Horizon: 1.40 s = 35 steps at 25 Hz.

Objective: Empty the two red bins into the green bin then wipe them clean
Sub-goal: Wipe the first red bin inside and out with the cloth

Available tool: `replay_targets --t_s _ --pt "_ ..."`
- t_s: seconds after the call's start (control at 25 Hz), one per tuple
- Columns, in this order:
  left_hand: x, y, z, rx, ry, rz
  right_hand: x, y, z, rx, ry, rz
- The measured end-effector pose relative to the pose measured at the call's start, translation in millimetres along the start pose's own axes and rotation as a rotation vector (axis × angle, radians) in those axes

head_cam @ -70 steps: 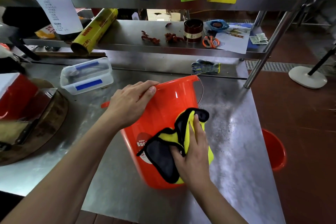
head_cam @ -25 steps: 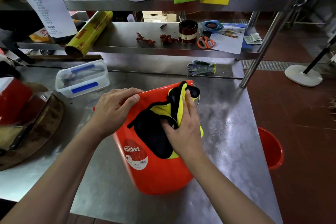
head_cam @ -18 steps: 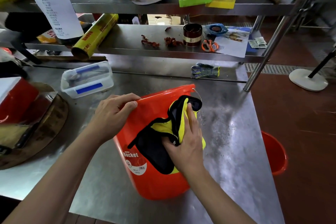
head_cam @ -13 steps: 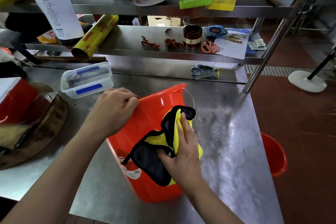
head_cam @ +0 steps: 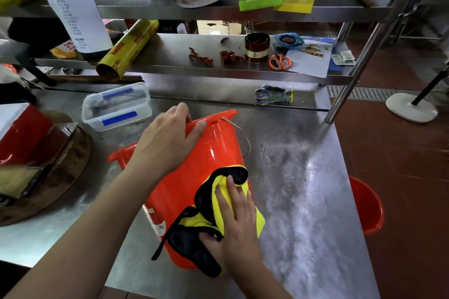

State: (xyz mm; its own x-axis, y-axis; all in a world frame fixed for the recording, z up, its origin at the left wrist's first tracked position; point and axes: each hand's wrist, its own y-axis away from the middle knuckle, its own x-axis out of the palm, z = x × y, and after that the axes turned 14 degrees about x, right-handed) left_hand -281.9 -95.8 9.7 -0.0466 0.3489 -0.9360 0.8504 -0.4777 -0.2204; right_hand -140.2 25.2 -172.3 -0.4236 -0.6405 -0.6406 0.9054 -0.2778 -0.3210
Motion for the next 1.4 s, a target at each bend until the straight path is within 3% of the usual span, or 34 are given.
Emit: replay_targets --t_s 0.16,0.36,0.64,1.0,1.4 --pt "6 0 -1 -0.005 -0.150 0.086 2 11 -12 -0.005 -0.013 -0.008" --pt "5 8 3 0.021 -0.161 0.035 -4 30 -34 0.127 -0.059 -0.001" --pt "10 14 8 0.075 -0.176 -0.028 -6 15 -13 0.213 -0.087 0.058" --pt "15 19 2 0.169 -0.196 -0.074 -8 -77 44 0.176 -0.118 0.024" --pt "11 23 16 0.127 -0.158 -0.089 -2 -59 34 0.104 -0.107 0.017"
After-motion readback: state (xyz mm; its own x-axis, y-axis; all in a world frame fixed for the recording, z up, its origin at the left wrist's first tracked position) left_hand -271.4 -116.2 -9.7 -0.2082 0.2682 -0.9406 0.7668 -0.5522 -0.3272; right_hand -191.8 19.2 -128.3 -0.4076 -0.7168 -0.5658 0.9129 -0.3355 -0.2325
